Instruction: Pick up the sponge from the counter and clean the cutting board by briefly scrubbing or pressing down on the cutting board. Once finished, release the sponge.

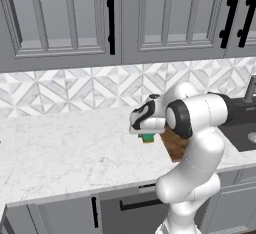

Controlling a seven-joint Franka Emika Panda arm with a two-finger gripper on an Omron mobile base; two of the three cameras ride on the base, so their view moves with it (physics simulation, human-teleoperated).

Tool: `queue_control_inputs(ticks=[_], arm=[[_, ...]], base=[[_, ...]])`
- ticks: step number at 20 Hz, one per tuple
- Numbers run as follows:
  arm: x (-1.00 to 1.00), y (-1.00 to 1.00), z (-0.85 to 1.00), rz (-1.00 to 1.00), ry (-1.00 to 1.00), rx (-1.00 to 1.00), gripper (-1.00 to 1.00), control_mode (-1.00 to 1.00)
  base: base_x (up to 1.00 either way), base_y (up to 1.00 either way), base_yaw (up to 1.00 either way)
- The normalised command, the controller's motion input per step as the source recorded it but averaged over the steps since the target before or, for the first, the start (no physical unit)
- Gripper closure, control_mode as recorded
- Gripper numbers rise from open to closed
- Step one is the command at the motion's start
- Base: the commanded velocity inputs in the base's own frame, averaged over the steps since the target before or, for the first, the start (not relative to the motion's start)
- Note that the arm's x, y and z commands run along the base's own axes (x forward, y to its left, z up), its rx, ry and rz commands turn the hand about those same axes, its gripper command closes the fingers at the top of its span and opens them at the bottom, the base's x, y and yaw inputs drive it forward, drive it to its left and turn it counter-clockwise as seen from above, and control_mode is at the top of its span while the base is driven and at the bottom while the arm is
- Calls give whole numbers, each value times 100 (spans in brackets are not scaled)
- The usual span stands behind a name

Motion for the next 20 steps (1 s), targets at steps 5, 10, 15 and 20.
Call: queue_control_inputs(ticks=[5, 10, 15, 20], arm=[[0, 0, -4, 0, 0, 0, 100, -100], [0, 0, 0, 0, 0, 0, -100, -100], [0, 0, 0, 0, 0, 0, -100, -100], [0, 0, 0, 0, 0, 0, -100, -100]], base=[[0, 0, 0], [0, 0, 0], [0, 0, 0], [0, 0, 0]])
